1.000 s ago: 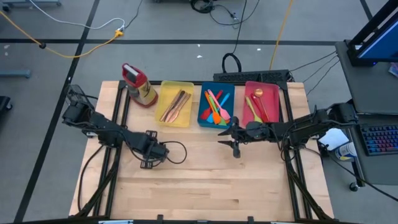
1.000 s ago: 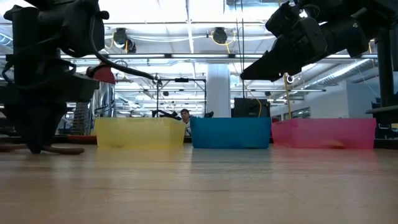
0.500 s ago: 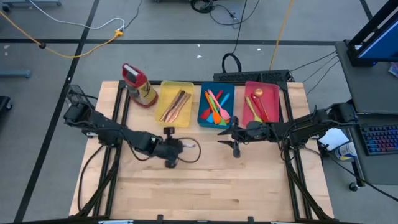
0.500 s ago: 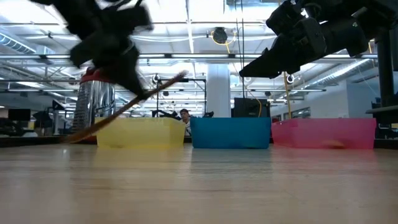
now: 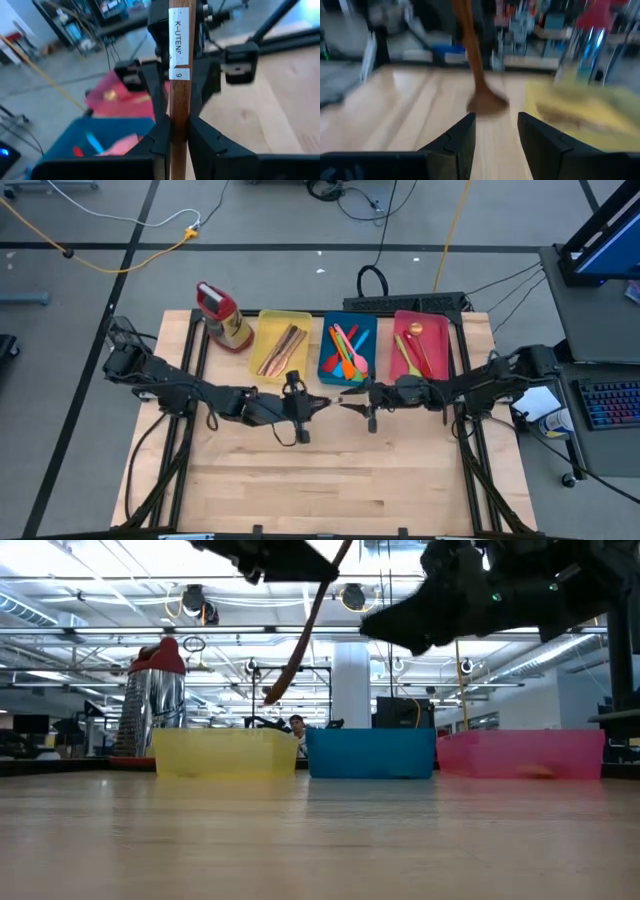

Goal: Pick & Place Kitchen Items
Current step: Put the brown serving spoon into the pink bin

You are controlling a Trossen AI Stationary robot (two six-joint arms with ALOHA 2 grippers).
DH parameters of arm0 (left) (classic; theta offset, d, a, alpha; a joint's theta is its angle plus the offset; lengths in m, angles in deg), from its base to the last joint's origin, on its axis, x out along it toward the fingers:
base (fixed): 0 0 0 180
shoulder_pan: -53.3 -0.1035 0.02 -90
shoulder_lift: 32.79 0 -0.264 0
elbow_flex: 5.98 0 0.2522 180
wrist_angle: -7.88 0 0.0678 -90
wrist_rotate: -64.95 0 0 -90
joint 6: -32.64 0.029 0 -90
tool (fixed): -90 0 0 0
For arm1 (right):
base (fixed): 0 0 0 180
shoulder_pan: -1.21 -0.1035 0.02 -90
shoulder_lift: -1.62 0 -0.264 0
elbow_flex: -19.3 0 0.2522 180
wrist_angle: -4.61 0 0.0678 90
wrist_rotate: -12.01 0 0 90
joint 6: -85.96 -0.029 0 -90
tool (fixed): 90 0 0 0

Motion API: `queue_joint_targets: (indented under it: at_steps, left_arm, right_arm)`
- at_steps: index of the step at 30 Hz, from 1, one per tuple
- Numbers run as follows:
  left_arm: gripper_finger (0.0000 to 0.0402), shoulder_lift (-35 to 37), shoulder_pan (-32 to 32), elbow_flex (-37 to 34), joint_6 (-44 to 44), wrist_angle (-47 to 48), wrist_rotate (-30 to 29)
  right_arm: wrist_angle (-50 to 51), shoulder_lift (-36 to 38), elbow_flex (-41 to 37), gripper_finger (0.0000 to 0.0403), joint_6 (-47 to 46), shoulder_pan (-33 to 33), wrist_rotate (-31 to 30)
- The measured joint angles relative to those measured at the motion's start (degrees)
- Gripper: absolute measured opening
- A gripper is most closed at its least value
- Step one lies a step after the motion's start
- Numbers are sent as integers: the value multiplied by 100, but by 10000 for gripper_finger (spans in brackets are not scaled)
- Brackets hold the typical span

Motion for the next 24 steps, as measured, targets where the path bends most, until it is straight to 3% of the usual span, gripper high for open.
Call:
queue_joint_targets:
  at_steps: [12, 24]
  left_arm:
    - [43, -57, -224, 0, 181, -667, 112]
    - [43, -155, -327, -4, 187, -1021, 114]
  right_arm:
    - [-2660, -1082, 14, 139, 94, 7, 19]
    - [-2358, -1619, 789, 139, -49, 109, 17]
